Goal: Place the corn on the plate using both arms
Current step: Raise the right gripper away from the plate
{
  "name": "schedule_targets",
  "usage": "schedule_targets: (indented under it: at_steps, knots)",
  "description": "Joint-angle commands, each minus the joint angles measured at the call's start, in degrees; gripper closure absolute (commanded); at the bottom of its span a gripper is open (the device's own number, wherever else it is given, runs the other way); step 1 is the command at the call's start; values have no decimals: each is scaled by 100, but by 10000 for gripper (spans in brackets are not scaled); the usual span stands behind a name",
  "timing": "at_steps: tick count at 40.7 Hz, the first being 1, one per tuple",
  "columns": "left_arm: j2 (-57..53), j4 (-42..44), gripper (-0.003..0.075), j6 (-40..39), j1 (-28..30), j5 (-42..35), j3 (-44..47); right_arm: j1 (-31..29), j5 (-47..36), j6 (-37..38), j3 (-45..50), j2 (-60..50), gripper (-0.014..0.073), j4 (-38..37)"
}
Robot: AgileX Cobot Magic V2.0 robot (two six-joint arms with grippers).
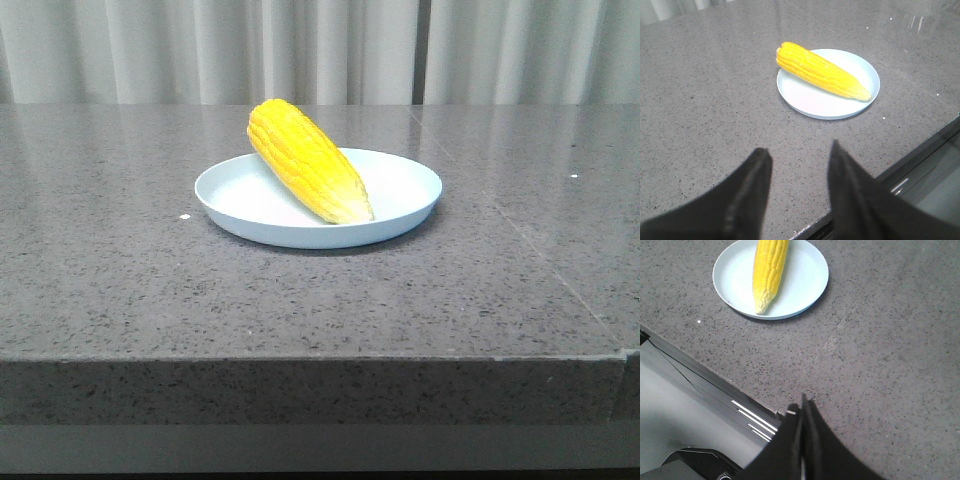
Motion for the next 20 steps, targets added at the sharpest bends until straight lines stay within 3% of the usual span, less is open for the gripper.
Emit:
schedule_targets:
  at_steps: [1, 5, 20]
  knots:
    - [45, 17, 639, -58, -42, -449, -143, -18, -426, -32, -133, 12, 661, -17]
    - [45, 17, 742, -58, -42, -449, -143, -18, -459, -32, -133, 12, 661, -17]
    - [45, 17, 741, -58, -42, -449, -143, -18, -415, -32, -133, 12, 661, -12]
